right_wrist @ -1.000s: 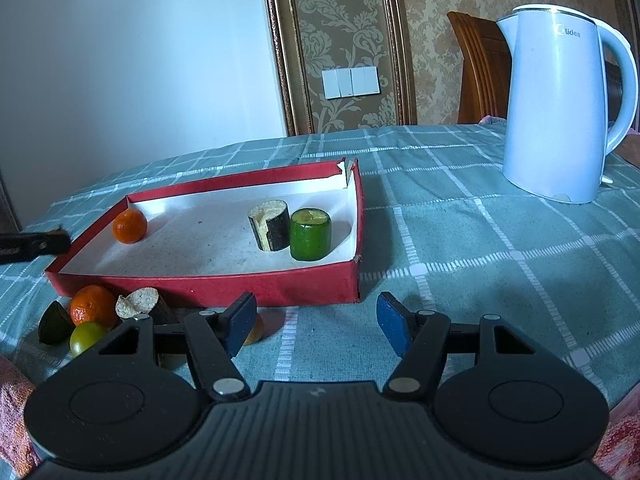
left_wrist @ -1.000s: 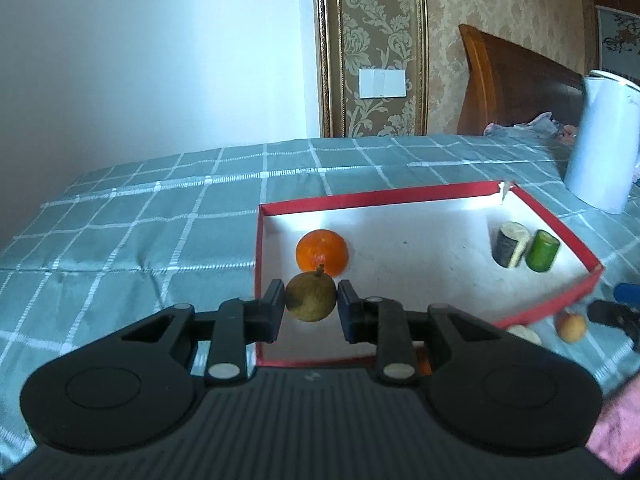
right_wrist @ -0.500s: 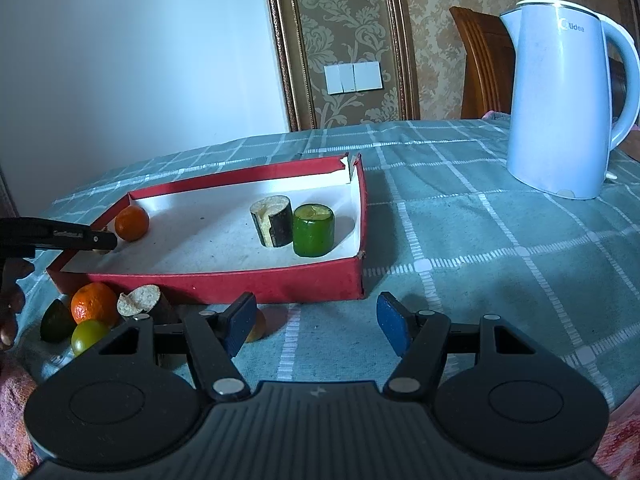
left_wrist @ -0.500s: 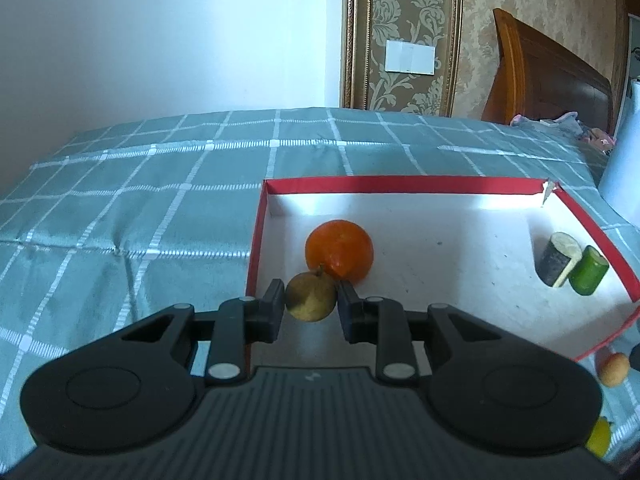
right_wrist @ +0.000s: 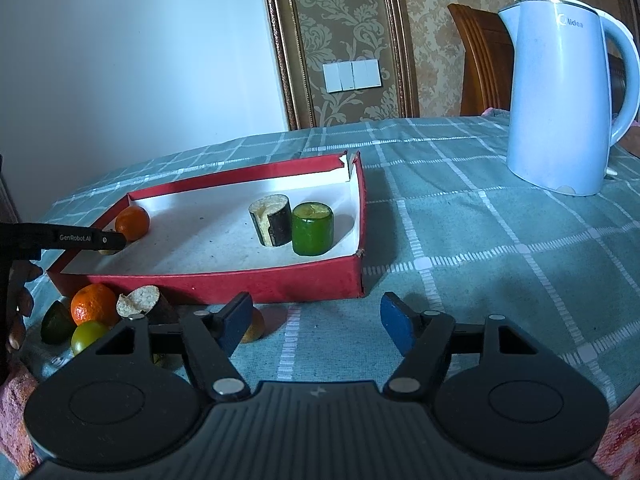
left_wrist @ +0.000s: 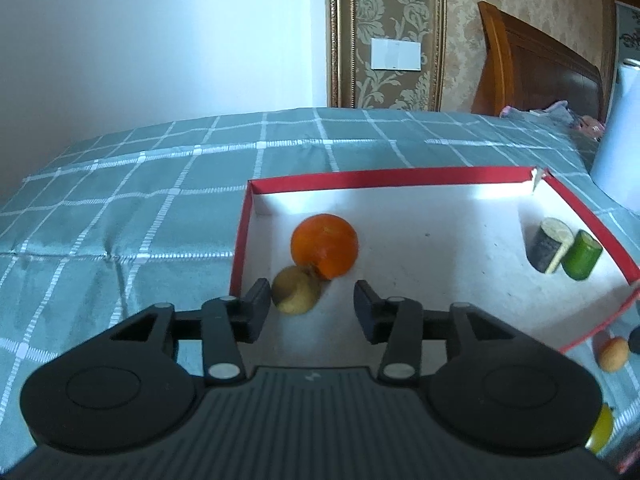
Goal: Organize fruits
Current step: 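Carry the pear into the red tray beside the orange, then move the right tool toward the small brown round fruit beside the tray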
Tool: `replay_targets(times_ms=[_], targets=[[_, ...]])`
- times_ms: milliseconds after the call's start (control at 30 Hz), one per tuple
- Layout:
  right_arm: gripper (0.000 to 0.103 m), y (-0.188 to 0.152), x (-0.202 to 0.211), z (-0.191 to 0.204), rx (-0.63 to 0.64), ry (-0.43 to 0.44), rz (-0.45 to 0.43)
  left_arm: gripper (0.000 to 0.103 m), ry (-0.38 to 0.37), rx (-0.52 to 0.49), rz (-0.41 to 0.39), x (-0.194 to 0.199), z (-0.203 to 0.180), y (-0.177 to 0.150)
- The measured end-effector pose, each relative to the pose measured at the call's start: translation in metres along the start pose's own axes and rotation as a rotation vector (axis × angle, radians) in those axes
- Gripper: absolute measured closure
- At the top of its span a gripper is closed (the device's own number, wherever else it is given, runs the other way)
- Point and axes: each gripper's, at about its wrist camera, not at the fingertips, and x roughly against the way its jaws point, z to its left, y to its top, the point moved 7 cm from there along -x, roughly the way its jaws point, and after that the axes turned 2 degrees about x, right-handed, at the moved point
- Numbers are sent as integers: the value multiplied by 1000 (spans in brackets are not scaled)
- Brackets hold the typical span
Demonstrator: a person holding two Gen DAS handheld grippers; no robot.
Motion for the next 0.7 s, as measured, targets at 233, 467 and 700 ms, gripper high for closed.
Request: replay_targets(times_ms=[233, 467, 700], targets=[[32, 0, -1, -1, -11, -1, 3, 38, -1, 14, -54, 28, -1, -3], [23, 0, -2, -5, -25, -9, 10, 22, 7, 35, -81, 63, -1, -19], [23, -1, -2, -4, -24, -9, 9, 9, 77, 65, -148, 101, 18, -34]])
